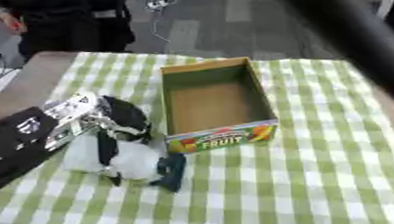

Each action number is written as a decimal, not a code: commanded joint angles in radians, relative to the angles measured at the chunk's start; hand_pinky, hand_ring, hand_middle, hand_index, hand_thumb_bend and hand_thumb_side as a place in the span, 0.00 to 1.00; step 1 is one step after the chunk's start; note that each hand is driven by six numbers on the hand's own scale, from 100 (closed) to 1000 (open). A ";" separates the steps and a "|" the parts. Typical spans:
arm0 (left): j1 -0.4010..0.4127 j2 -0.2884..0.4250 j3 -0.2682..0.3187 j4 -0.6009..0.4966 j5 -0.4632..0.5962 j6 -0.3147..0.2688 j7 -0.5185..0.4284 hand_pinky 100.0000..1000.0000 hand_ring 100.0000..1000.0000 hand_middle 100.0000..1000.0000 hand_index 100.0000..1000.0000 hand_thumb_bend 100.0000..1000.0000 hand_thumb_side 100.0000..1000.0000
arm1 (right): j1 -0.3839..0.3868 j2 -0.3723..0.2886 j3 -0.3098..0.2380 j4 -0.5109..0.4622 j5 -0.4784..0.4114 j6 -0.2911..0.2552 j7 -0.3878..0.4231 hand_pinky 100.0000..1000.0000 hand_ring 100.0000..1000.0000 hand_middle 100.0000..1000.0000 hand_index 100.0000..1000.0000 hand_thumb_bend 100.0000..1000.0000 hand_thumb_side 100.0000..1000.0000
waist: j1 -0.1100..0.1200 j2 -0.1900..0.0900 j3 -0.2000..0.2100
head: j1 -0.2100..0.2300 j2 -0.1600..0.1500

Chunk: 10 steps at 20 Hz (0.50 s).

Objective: Pick up objects on the table and place them in the box.

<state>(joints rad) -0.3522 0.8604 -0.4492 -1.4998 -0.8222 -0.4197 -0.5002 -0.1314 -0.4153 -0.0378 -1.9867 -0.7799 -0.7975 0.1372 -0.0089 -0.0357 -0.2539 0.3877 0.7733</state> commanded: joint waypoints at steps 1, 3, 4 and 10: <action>-0.008 0.057 0.027 -0.049 0.028 0.013 0.023 0.00 0.00 0.00 0.15 0.02 0.79 | -0.010 -0.017 -0.008 -0.013 0.005 -0.002 -0.002 0.33 0.51 0.56 0.71 0.50 0.90 | 0.001 -0.006 0.001 | -0.001 -0.003; -0.011 0.074 0.036 -0.082 0.056 0.030 -0.021 0.00 0.00 0.00 0.13 0.02 0.78 | -0.010 -0.017 -0.008 -0.013 0.006 -0.001 -0.002 0.33 0.51 0.56 0.71 0.50 0.90 | 0.001 -0.007 0.002 | -0.002 -0.003; -0.013 0.083 0.042 -0.105 0.076 0.041 -0.047 0.00 0.00 0.00 0.12 0.02 0.77 | -0.010 -0.018 -0.008 -0.013 0.006 -0.001 -0.003 0.33 0.51 0.56 0.71 0.50 0.90 | 0.002 -0.008 0.002 | -0.002 -0.003; -0.033 0.146 0.104 -0.266 0.227 0.161 -0.261 0.00 0.00 0.00 0.12 0.02 0.77 | -0.009 -0.019 -0.010 -0.013 0.008 -0.002 -0.006 0.33 0.51 0.56 0.71 0.50 0.90 | 0.004 -0.010 0.004 | 0.000 -0.003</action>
<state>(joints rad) -0.3675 0.9588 -0.3776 -1.7231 -0.6308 -0.2805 -0.7206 -0.1314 -0.4153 -0.0381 -1.9867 -0.7742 -0.7992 0.1347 -0.0074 -0.0367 -0.2503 0.3874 0.7733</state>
